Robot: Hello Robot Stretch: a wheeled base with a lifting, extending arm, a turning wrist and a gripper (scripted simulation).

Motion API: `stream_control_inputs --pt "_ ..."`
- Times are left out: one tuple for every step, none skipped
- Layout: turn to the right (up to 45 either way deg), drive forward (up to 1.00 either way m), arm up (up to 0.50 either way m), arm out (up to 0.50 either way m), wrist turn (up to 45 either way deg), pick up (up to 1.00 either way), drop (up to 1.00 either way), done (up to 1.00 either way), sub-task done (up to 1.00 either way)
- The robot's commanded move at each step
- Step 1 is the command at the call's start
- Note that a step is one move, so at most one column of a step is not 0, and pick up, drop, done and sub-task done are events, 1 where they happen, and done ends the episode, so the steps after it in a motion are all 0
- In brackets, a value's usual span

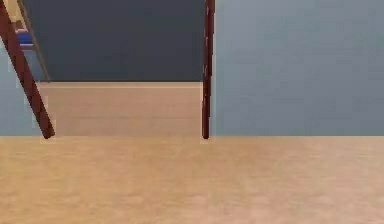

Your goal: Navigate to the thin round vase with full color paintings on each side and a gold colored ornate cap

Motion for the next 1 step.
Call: stream_control_inputs --pt "-45.0 0.0 0.0 0.0 0.0 0.0 0.0 0.0 0.0"
